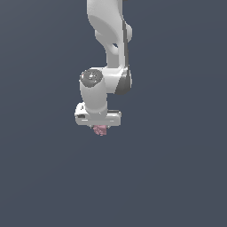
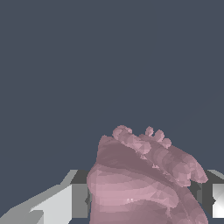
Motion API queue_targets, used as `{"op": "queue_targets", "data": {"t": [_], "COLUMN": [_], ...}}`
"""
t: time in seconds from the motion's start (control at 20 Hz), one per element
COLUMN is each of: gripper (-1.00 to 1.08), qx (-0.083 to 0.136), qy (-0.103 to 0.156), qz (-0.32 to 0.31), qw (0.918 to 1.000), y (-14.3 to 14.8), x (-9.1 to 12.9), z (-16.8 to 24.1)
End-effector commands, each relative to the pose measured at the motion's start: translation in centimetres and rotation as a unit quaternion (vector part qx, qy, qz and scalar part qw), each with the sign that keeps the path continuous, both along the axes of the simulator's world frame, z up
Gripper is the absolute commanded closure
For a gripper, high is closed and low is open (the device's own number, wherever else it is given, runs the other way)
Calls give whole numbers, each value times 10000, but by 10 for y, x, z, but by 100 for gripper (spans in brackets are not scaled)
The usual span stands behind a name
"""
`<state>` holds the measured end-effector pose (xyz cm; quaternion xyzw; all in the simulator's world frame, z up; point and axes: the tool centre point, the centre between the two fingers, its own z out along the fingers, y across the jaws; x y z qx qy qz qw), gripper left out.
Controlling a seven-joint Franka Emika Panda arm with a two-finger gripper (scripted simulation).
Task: Pick up the object and move it to a goal position.
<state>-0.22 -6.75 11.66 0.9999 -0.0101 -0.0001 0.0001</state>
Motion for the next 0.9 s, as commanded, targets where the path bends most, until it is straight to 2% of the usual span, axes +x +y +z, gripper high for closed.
{"op": "queue_targets", "data": {"t": [0.0, 0.4, 0.85], "gripper": [108, 108, 108], "qx": [-1, -1, -1], "qy": [-4, -4, 0], "qz": [1, 1, 1], "qw": [10000, 10000, 10000], "y": [5, 17, 21], "x": [3, 11, 15], "z": [25, 87, 110]}}
